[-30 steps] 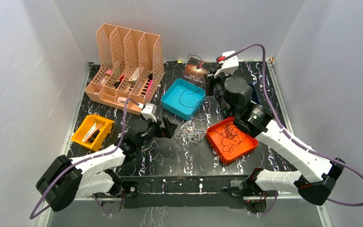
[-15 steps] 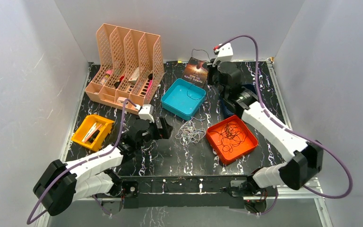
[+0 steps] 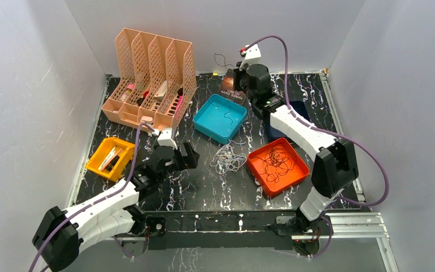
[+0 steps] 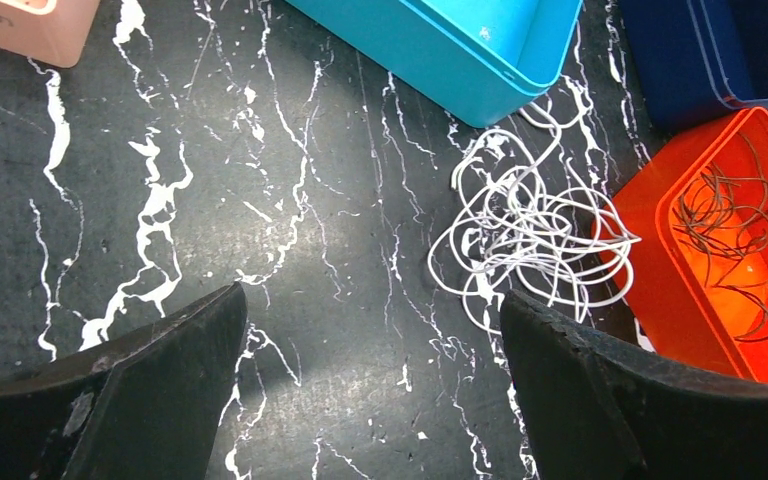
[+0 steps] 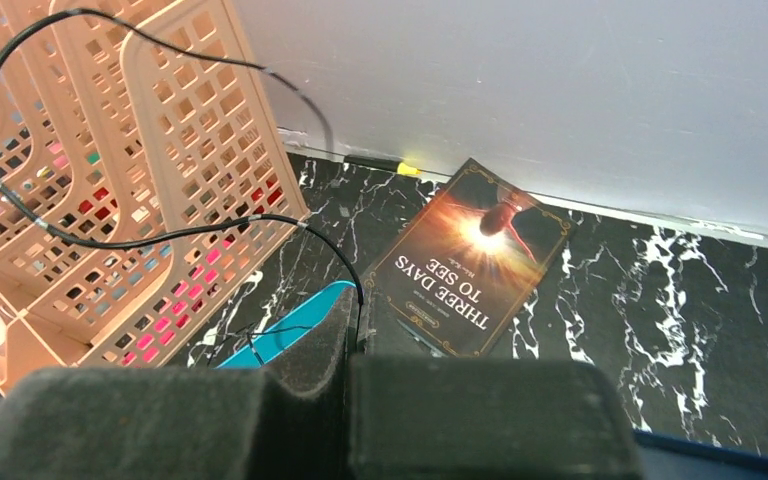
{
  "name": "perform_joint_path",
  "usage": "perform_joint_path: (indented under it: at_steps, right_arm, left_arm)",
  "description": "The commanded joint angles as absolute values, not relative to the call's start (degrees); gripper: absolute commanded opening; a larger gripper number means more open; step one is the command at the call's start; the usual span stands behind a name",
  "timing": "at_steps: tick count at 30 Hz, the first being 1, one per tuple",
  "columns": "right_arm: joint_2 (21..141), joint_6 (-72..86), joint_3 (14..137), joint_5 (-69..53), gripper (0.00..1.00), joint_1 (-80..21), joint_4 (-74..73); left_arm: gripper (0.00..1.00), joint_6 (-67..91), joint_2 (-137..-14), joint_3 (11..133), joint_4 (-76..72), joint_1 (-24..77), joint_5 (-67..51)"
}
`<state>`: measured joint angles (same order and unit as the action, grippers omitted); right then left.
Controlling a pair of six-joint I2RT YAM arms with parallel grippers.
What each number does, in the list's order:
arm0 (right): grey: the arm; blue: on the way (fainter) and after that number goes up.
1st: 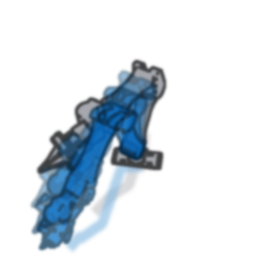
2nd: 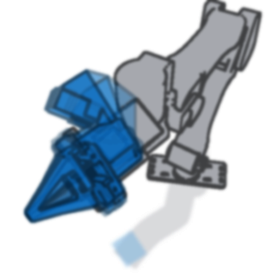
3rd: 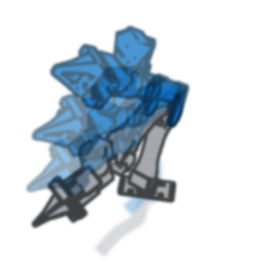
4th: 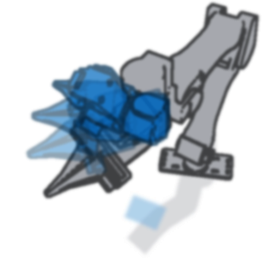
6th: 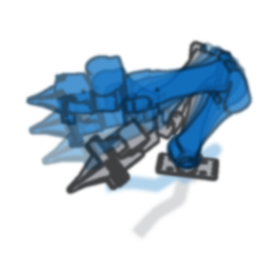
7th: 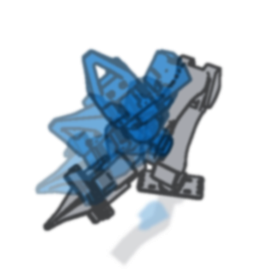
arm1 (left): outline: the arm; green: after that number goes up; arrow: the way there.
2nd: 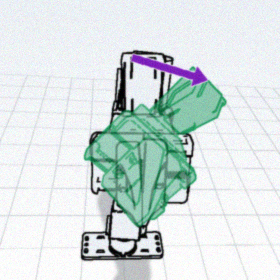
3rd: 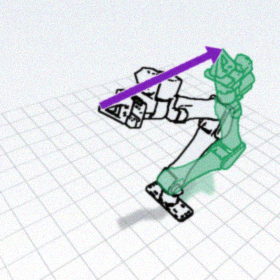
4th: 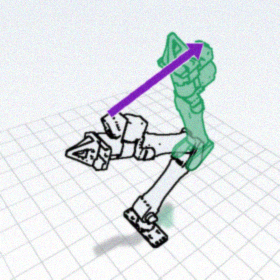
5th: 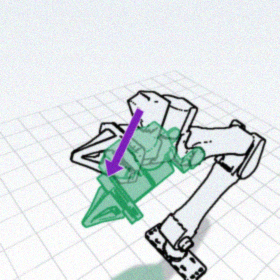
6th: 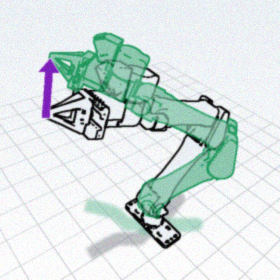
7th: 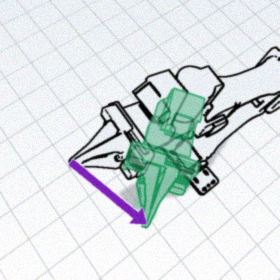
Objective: Untangle the cables
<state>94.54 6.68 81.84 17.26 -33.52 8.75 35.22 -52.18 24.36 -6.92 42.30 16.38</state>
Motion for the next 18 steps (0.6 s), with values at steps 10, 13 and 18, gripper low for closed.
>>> perform_joint_path:
  at_steps: [10, 13, 18]
  right_arm:
    - [99.4, 5.52, 73.34, 10.8, 0.0, -32.72, 24.19]
    - [101.6, 5.71, 72.15, 10.09, 0.0, -32.78, 23.75]
    - [104.08, 5.89, 74.11, 10.65, 0.0, -32.78, 18.35]
  left_arm:
    - [0.97, 35.07, -49.39, 25.85, -1.04, 42.54, 19.25]
    - [0.97, 35.16, -49.58, 25.79, -1.15, 42.54, 19.23]
    - [0.97, 35.21, -50.49, 26.18, -1.27, 42.54, 18.86]
